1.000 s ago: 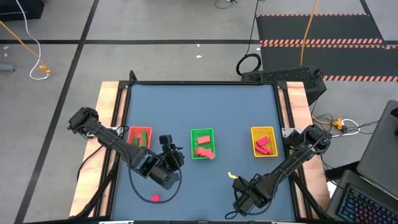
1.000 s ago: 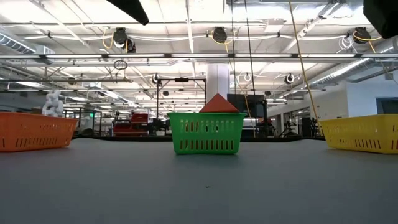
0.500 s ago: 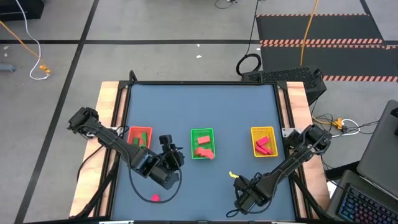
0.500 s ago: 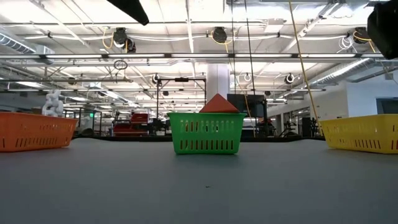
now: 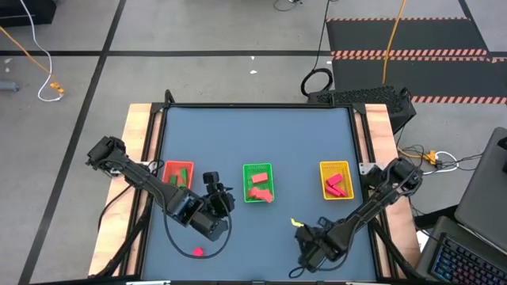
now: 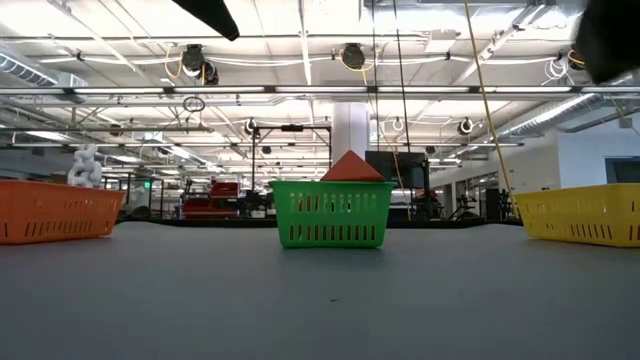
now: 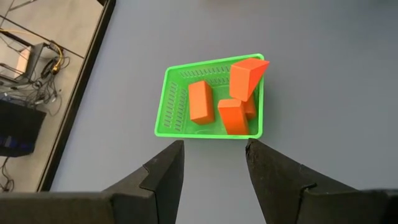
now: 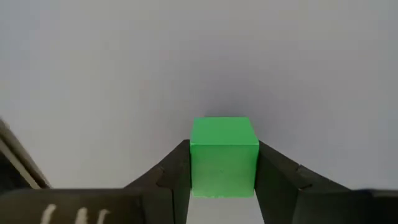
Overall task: Sort & place blocks by color
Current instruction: Put the green block into the orange bin
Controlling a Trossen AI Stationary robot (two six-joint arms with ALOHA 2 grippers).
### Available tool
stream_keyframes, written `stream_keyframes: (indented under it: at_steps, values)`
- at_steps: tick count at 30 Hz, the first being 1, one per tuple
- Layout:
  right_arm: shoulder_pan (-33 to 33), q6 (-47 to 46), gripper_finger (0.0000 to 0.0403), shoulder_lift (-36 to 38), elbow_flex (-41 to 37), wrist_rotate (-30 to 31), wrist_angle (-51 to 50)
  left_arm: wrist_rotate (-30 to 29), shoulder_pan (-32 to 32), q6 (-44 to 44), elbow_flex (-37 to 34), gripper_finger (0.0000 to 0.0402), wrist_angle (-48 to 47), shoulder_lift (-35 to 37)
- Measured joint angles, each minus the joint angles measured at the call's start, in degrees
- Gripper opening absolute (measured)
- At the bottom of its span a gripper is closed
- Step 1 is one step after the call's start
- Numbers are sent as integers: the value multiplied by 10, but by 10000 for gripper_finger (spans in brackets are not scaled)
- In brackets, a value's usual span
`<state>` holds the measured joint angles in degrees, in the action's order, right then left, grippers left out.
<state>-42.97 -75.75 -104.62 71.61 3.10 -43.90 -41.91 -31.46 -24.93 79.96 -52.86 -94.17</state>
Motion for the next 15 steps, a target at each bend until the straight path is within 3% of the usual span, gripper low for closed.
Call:
stream_keyframes:
  at_steps: [4,8,12,15]
  values:
    - [24,71,125,13,0,90,35,0,0,0,0,175,1,0]
    - [71,181,125,18,0,137,89,0,1,0,0,175,5,0]
    - [131,303,125,18,0,143,165,5,2,0,0,175,6,0]
    - [174,378,125,18,0,106,226,11,3,0,0,175,6,0]
